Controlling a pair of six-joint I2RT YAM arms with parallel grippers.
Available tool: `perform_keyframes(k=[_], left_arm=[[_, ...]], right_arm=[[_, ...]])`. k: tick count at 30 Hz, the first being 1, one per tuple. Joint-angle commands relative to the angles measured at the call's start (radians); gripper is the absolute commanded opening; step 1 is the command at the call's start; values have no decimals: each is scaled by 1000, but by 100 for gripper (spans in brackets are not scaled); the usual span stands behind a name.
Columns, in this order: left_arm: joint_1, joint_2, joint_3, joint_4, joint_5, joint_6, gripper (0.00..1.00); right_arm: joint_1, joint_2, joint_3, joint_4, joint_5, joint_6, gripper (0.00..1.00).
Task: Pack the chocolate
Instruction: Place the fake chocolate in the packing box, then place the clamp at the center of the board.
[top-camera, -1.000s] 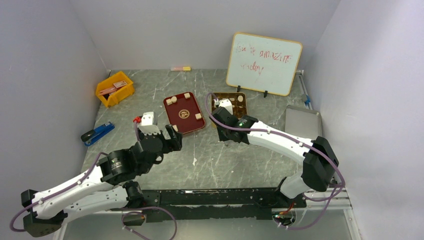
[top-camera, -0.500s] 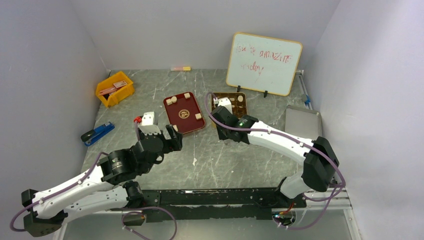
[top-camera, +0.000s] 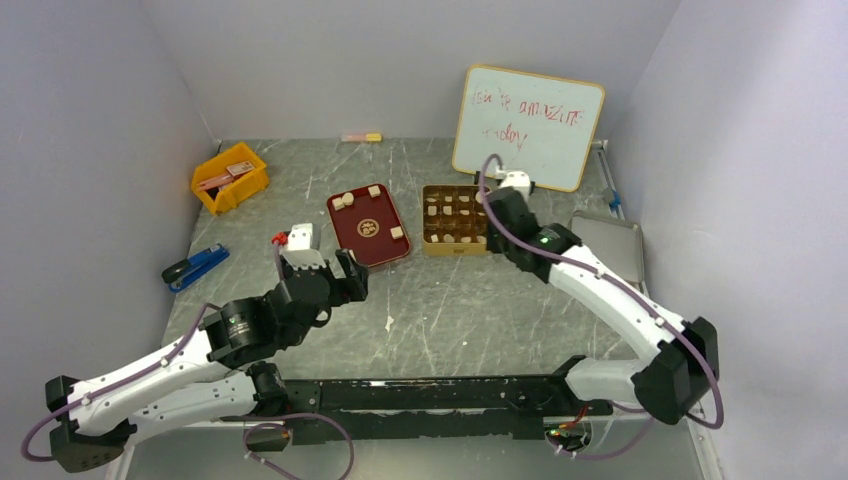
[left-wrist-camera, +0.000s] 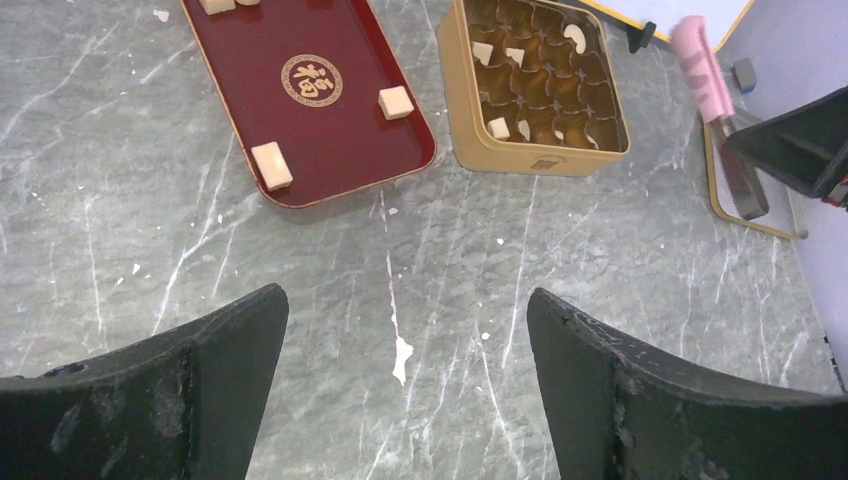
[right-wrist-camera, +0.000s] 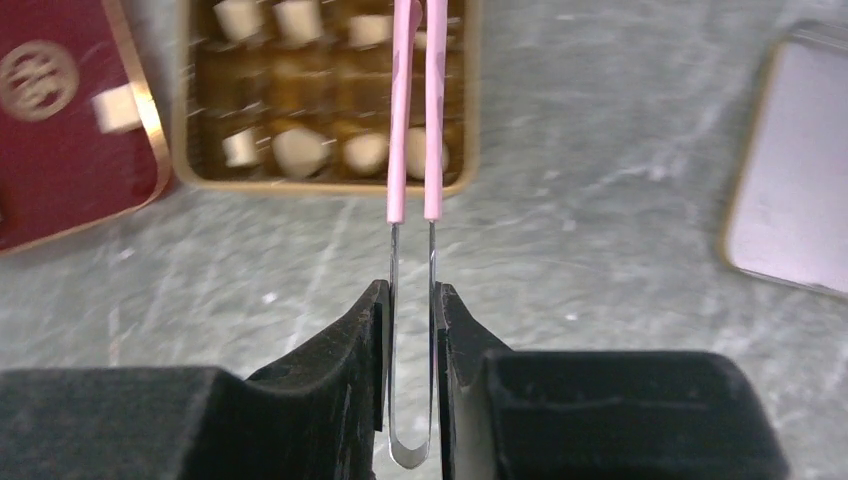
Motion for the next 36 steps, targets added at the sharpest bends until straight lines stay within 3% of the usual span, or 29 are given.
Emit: perform_keyframes(k=[1,9,29,33,36], left_arm=[[-5,1,-16,57,12,-13,94],[-5,6,-33,80,20,-12,94],[-5,25,-60,116,38,-9,94],[-5,27,-56,111,41,-11,94],[-5,29,-52,113,41,-8,94]], right_arm=[[-137,-68,-70,67,-3,-91,8],[-299,9,-186,191,-97,-139,7],[-426,366,-215,339,-188,-104,9],[-428,389,-212,322,-183,-86,14],[-429,377,-214,316,-179,-76,27]])
